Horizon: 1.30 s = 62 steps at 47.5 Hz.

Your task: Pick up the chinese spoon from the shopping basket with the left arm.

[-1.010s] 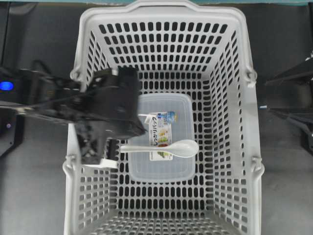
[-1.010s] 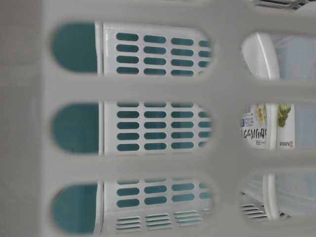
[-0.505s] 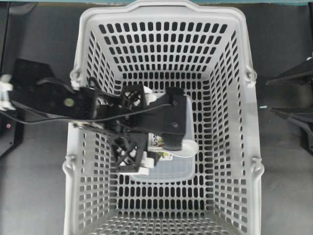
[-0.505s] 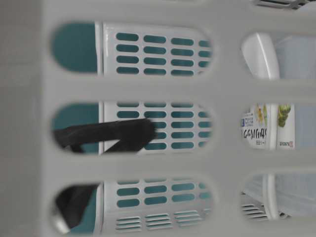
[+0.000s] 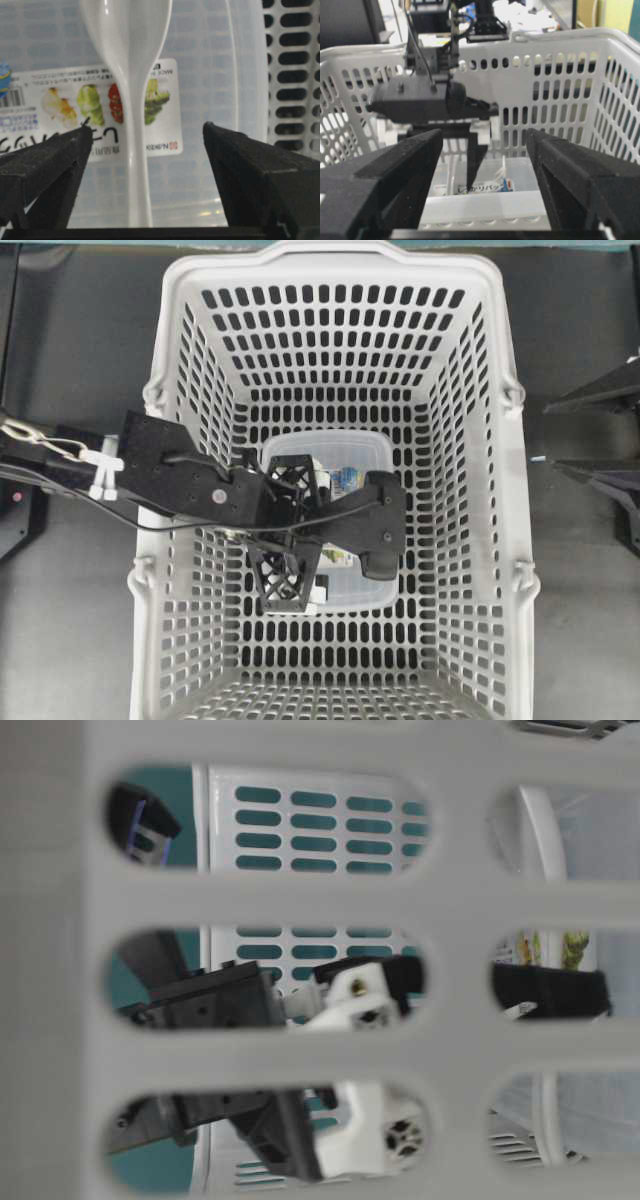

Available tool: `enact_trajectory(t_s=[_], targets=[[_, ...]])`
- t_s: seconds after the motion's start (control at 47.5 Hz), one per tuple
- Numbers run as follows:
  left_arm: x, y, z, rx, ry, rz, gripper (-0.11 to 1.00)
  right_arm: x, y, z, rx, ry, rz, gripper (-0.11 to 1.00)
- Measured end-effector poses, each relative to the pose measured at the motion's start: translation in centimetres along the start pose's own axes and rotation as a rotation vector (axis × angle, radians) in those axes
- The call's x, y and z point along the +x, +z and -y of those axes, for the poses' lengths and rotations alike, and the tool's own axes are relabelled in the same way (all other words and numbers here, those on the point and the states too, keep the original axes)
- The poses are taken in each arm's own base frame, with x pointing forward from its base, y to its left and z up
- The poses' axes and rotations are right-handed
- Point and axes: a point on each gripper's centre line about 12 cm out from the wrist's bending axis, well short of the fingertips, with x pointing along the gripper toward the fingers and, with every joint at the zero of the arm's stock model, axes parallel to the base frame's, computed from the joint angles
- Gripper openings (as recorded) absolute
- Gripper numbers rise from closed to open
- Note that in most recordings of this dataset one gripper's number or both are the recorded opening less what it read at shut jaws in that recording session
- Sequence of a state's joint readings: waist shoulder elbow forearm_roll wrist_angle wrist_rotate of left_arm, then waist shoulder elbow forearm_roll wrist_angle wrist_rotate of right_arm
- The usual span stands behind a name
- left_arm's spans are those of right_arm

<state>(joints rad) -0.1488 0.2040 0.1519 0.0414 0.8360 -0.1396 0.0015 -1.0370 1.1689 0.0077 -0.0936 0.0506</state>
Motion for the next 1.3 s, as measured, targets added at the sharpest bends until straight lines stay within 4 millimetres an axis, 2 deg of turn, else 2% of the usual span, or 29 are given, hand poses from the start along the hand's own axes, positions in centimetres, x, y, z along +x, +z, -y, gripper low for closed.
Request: enact_trajectory(t_s=[0.126, 0.21, 0.316, 0.442, 0.484, 0.758, 0.884, 1.305], targets=[[0.4, -0.1, 0.0, -0.003, 0.000, -0.005, 0.83, 0.0, 0.0, 0.0, -0.002, 0.000, -0.002, 0.66], [0.5, -0.2, -0.1, -0.004, 0.001, -0.008, 0.75, 0.0, -0.1, 0.0, -0.002, 0.000, -0.002, 0.66], [0.6, -0.3, -0.3, -0.010, 0.003, -0.009, 0.53, 0.0, 0.0, 0.0, -0.002, 0.000, 0.000, 0.66], [0.6, -0.3, -0.4, -0.014, 0.003, -0.011, 0.19, 0.0, -0.1, 0.0, -0.002, 0.000, -0.003, 0.66], [0.7, -0.3, -0.4, -0.009, 0.004, -0.012, 0.12, 0.0, -0.1, 0.0, 0.000, 0.000, -0.002, 0.66], [0.4, -0.1, -0.4, -0.005, 0.004, -0.008, 0.12, 0.0, -0.1, 0.0, -0.002, 0.000, -0.003, 0.66], [-0.7, 0.7, -0.4, -0.009, 0.002, 0.008, 0.12, 0.0, -0.1, 0.0, -0.002, 0.000, -0.002, 0.65], [-11.3, 4.5, -0.4, -0.023, 0.006, 0.048, 0.12, 0.0, -0.2, 0.0, 0.000, 0.000, -0.005, 0.65]])
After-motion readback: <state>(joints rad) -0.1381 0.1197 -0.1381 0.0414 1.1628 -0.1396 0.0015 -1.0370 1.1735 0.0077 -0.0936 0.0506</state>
